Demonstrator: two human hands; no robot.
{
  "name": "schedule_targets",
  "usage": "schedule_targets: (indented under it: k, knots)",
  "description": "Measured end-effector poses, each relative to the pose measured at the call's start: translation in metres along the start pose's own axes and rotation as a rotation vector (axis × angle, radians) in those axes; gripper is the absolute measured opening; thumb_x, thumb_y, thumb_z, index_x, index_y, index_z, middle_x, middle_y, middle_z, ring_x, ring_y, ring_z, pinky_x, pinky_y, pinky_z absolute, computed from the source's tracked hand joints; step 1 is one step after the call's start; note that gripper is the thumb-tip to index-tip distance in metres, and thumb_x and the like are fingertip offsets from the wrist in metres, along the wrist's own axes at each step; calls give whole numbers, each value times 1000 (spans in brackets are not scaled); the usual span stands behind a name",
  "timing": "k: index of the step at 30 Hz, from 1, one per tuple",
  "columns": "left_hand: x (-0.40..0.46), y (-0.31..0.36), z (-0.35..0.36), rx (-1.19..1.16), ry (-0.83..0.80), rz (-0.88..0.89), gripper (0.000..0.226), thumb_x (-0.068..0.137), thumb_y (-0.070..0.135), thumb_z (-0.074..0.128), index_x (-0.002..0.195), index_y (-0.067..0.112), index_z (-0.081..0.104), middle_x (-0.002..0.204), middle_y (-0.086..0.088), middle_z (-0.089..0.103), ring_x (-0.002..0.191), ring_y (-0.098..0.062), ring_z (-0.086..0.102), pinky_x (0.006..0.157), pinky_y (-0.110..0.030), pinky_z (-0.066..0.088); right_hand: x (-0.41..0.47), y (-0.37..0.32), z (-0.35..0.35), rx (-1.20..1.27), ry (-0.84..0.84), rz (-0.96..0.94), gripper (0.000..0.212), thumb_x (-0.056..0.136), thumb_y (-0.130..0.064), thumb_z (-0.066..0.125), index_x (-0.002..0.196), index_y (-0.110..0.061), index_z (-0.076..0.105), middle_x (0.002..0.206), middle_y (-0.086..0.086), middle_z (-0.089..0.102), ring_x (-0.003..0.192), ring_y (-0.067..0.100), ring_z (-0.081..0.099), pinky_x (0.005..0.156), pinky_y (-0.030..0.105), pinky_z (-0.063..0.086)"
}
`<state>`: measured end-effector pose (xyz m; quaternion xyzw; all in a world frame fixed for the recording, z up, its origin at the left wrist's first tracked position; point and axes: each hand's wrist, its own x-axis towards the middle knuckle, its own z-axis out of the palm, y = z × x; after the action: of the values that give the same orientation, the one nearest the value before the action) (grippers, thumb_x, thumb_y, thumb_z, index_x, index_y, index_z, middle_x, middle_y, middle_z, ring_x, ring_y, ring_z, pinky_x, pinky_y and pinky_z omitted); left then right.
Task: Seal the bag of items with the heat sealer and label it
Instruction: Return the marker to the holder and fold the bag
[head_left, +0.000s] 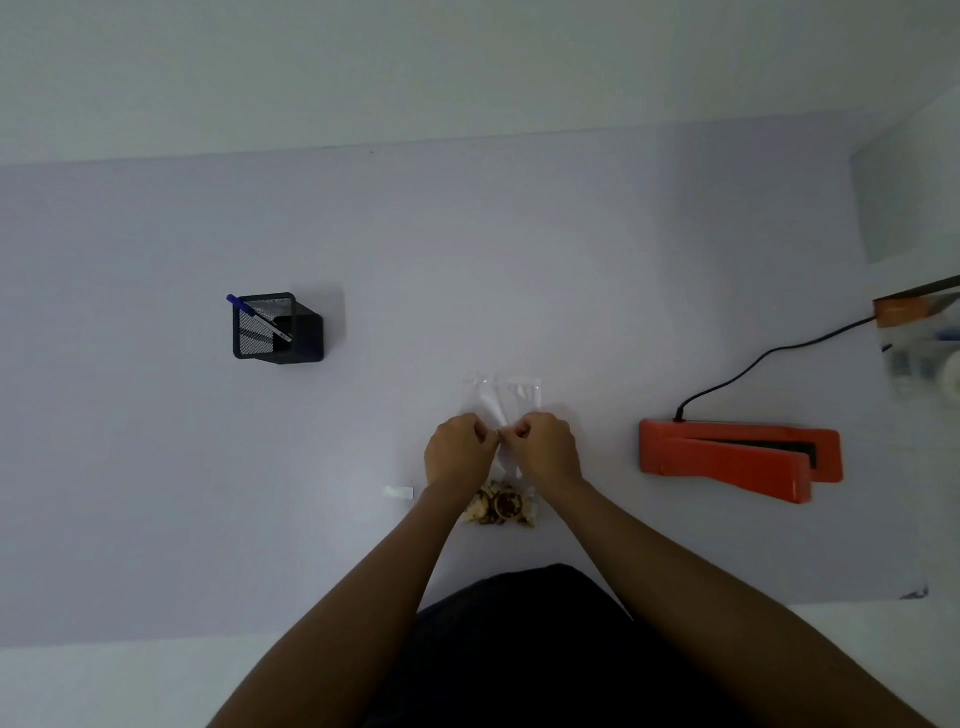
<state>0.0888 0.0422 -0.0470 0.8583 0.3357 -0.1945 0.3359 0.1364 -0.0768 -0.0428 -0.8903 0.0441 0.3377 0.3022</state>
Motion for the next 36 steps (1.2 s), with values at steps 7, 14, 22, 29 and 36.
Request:
schedule_targets:
  k: [7,14,22,29,36]
  knots:
    - [1,-1,11,13,67,12,26,87,35,61,67,20,56,62,6,58,55,-13,57,47,-21,39,-1,-1,-1,10,4,27,45,88,-33,69,51,-22,47,47,-8,47,41,7,44,44,22,33]
    - [0,-7,17,111,170,48,37,93,53,53,92,17,55,89,1,58,83,-17,55,69,-34,54,-3,3,0,25,18,54,51,88,-50,68,51,-21,48,47,-6,49,41,8,46,42,22,31]
    - [-2,-13,25,281,249,145,46,93,57,45,96,12,54,93,-6,60,86,-22,57,62,-34,54,1,5,5,50,41,138,44,91,-43,67,58,-18,51,57,-2,55,51,14,55,48,24,38]
    - [-4,-12,25,303,260,153,41,96,52,49,99,11,53,95,-8,59,88,-23,57,61,-32,52,-1,8,12,47,109,112,45,92,-56,56,73,-15,55,71,1,62,65,21,62,53,30,45]
    - [-1,-14,24,193,225,118,38,94,53,51,94,15,53,95,-3,61,91,-21,56,68,-36,54,3,12,9,-27,101,62,53,84,-65,63,71,-15,53,68,2,60,60,19,58,49,29,39]
